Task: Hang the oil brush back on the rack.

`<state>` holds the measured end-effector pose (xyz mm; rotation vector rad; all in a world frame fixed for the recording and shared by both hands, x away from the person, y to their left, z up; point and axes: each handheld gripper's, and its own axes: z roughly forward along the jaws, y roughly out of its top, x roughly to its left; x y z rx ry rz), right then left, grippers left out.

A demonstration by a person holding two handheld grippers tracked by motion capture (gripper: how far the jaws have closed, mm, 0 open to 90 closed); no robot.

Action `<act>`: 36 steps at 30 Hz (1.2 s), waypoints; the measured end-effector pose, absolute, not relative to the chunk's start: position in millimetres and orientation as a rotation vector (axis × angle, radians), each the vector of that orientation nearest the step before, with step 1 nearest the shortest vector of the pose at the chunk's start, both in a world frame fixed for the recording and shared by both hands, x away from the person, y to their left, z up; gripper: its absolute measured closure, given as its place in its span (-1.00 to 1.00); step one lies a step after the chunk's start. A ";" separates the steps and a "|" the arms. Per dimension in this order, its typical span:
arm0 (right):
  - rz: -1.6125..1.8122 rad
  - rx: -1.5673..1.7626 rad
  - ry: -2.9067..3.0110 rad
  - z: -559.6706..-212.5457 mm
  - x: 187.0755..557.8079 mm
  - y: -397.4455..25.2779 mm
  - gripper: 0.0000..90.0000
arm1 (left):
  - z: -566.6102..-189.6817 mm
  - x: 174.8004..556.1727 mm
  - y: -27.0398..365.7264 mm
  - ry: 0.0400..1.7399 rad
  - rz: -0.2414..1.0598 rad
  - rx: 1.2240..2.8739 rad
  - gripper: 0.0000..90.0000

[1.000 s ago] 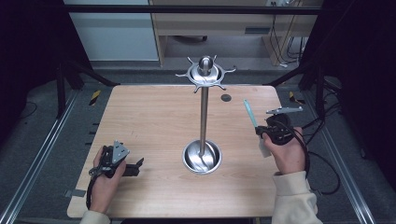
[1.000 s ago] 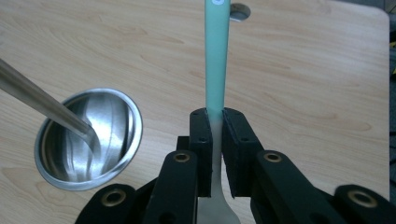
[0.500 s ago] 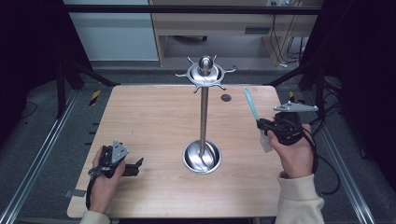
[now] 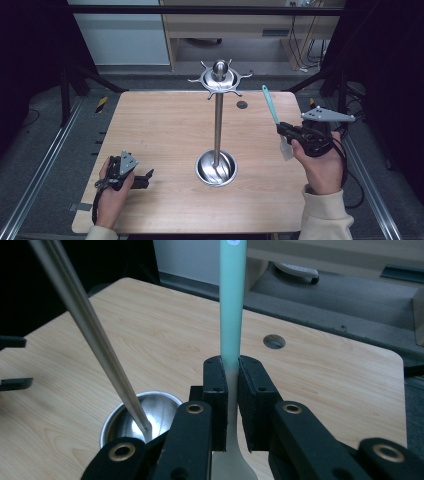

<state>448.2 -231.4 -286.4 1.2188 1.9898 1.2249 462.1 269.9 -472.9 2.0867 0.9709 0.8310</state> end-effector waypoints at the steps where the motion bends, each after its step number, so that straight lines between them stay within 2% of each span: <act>1: 1.235 1.205 1.989 -284.6 446.8 -231.4 0.85 | -472.9 462.2 269.9 0.971 0.831 2.085 -0.95; 36: 1.453 1.014 1.921 -250.6 411.0 -234.3 0.84 | -473.4 462.2 268.9 0.965 0.827 2.097 -0.95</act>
